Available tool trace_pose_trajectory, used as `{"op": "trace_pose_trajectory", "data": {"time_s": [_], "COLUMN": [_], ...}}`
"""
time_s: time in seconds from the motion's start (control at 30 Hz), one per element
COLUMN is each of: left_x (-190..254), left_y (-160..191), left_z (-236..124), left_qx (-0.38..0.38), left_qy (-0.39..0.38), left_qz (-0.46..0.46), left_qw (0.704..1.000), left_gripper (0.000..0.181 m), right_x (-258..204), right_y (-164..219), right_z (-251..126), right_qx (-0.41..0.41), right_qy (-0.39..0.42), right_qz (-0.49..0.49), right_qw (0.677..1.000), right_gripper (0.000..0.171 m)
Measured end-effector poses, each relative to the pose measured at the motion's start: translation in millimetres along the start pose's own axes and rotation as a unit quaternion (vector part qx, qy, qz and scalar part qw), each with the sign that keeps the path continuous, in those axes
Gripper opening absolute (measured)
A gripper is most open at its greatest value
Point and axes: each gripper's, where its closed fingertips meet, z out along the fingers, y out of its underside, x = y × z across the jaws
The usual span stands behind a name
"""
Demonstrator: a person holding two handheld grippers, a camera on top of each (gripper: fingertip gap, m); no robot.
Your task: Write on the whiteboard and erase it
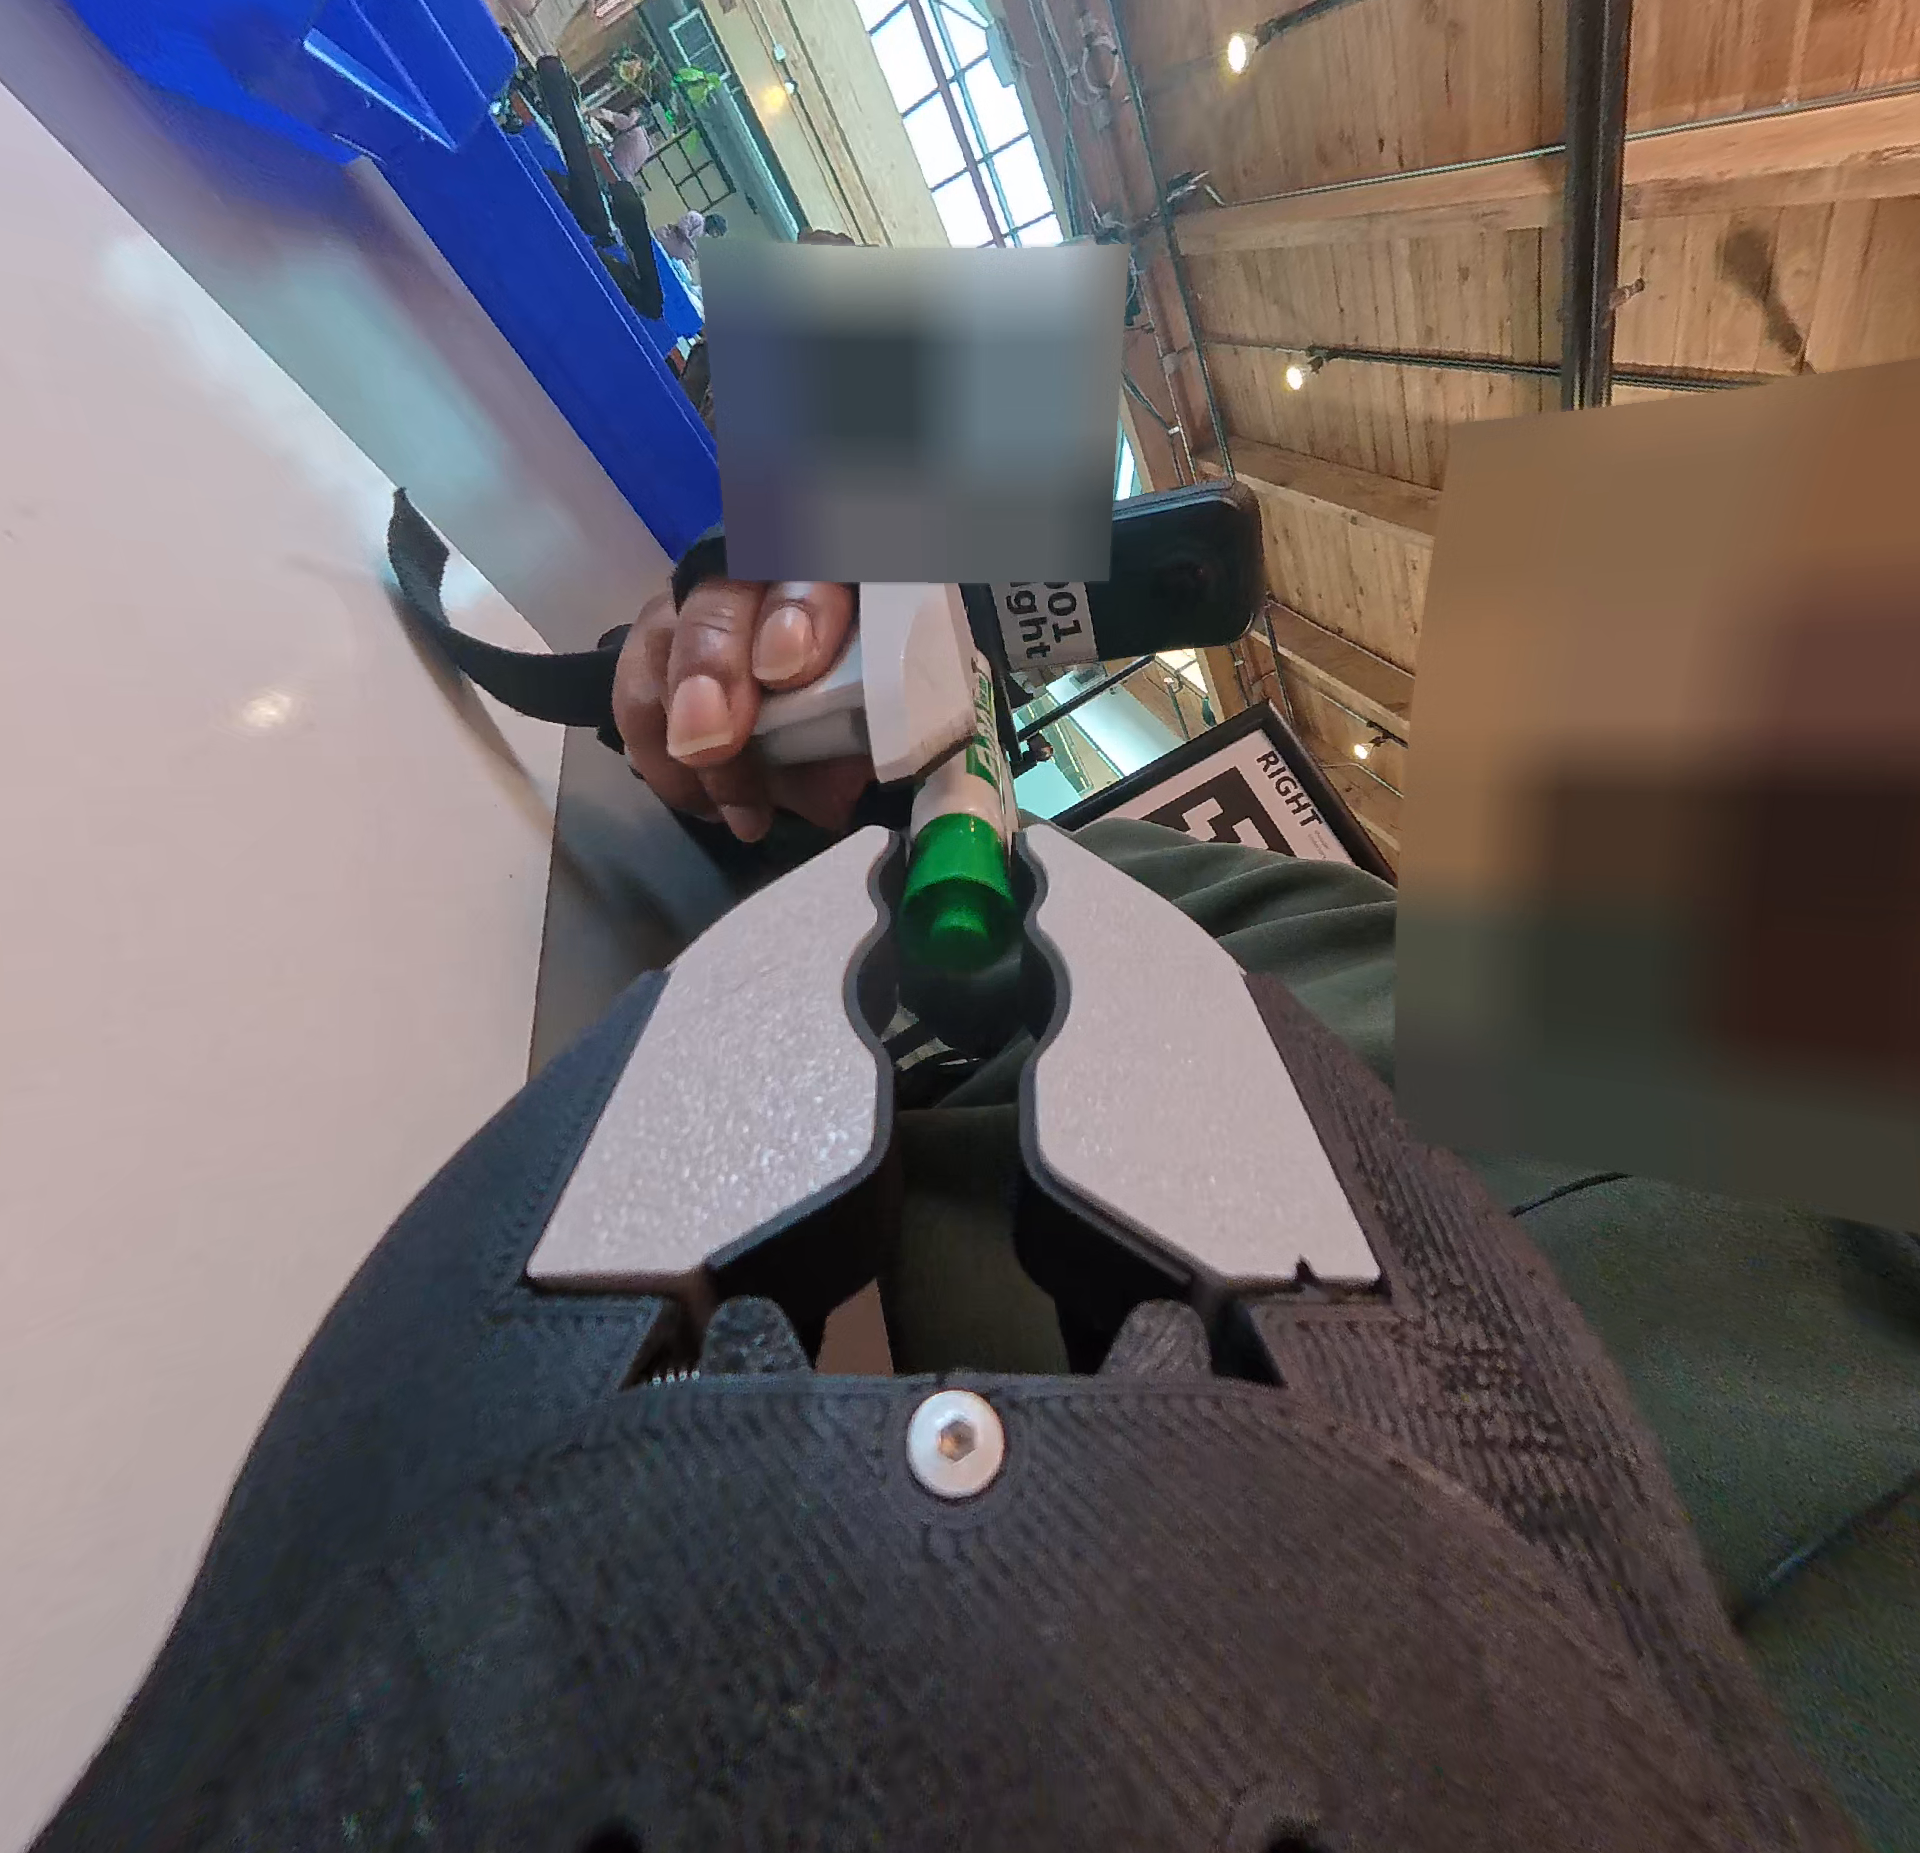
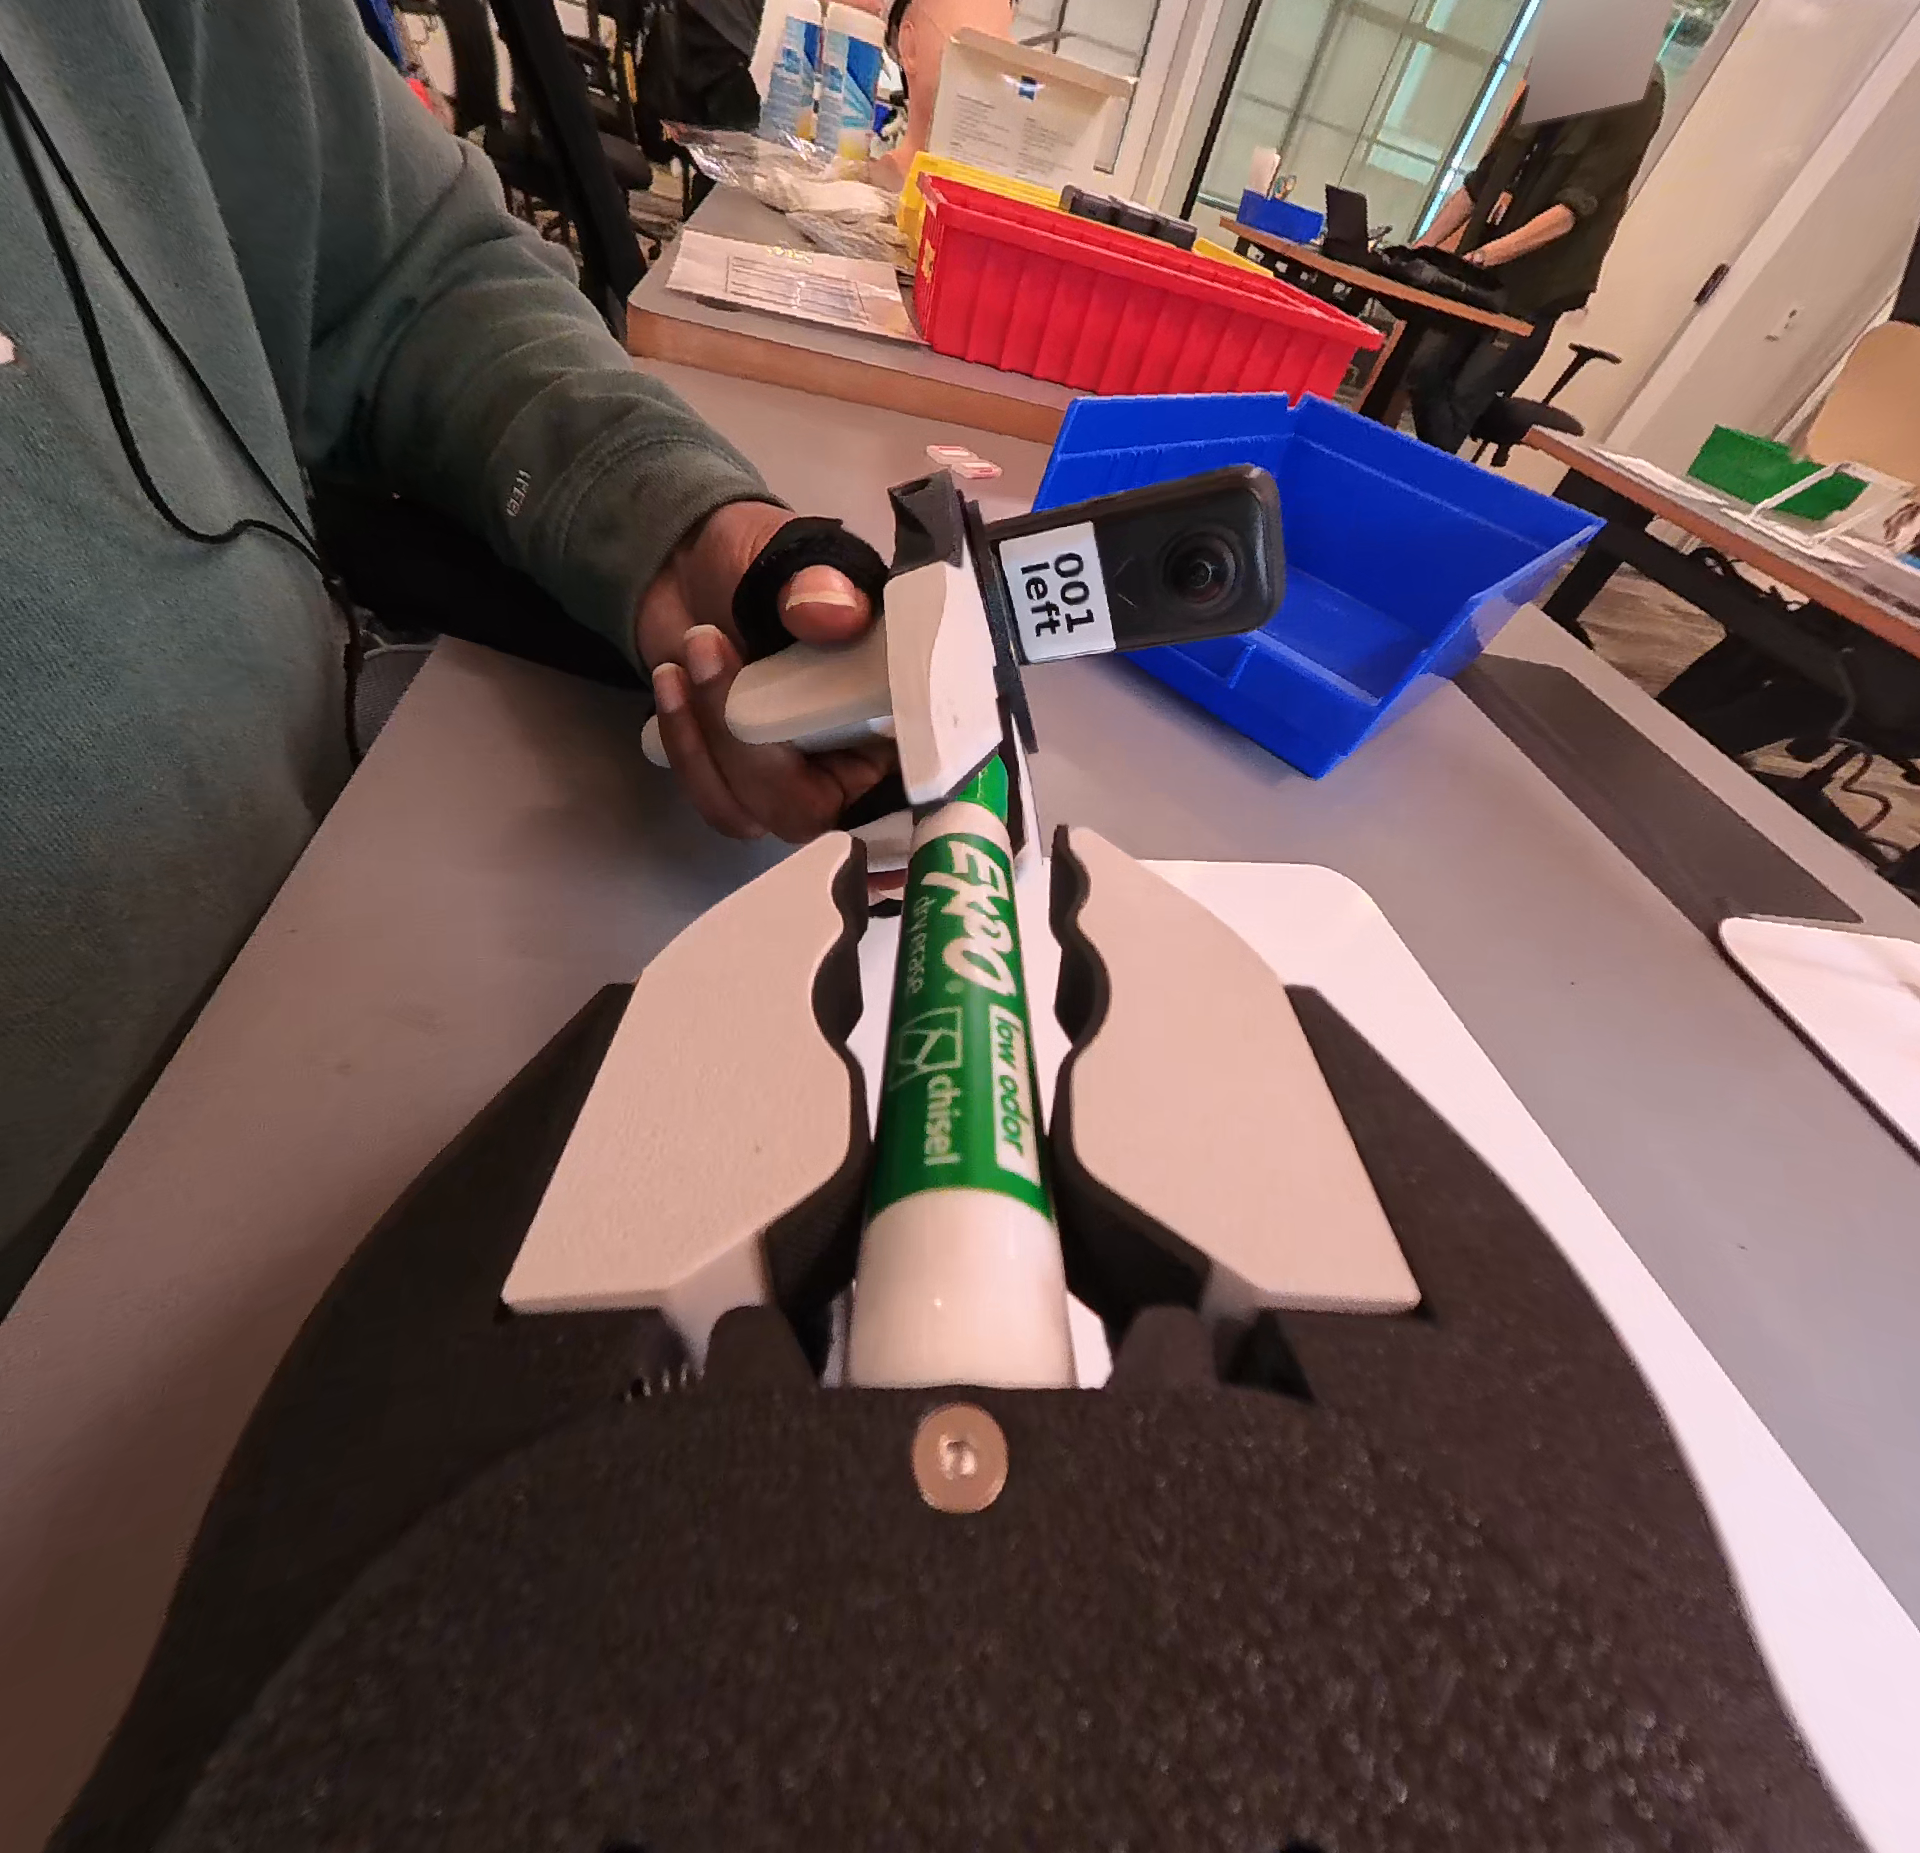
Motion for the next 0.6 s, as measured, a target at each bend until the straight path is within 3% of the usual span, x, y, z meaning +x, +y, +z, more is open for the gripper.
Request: {"op": "trace_pose_trajectory", "data": {"time_s": [0.43,0.6], "left_x": [2.1,5.4], "left_y": [-1.6,2.8], "left_z": [-3.6,-1.7], "left_qx": [-0.005,-0.02], "left_qy": [-0.023,-0.017], "left_qz": [0.055,0.063], "left_qw": [0.998,0.998], "left_gripper": [0.027,0.021], "right_x": [1.1,-0.6], "right_y": [-8.7,-8.6], "right_z": [-6.1,-6.0], "right_qx": [0.013,0.011], "right_qy": [-0.01,-0.014], "right_qz": [0.024,0.023], "right_qw": [1.0,1.0], "right_gripper": [0.034,0.034]}}
